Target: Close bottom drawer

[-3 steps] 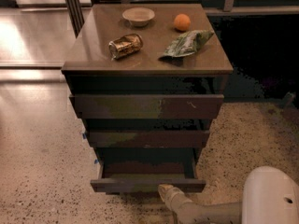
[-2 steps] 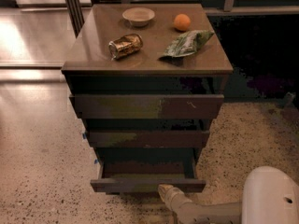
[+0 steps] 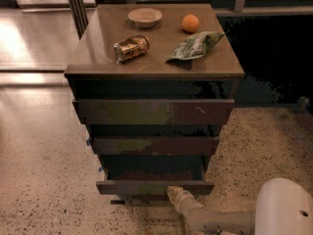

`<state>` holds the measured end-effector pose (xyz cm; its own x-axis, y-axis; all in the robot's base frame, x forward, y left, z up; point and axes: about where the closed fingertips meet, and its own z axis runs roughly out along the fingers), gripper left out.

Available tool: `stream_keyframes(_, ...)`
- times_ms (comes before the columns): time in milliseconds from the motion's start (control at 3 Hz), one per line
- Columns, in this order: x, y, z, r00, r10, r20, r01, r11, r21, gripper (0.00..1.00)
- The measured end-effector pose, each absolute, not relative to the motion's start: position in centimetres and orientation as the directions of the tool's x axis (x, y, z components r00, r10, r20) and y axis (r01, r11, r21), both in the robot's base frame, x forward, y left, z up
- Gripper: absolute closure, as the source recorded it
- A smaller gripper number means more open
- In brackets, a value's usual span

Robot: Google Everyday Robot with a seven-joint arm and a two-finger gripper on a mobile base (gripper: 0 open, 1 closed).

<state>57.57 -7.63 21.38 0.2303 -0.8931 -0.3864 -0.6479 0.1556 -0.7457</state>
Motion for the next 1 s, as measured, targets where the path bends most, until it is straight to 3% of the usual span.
stream_keyframes(333,60.08,-8.31,22.68,0.237,-0.899,-0.369,-0.59,0.169,-0.79,1.0)
stream_keyframes(1000,60.36,-8.18,22.47,0.213,-0.903,-0.372,-0.627,0.166,-0.761,1.0)
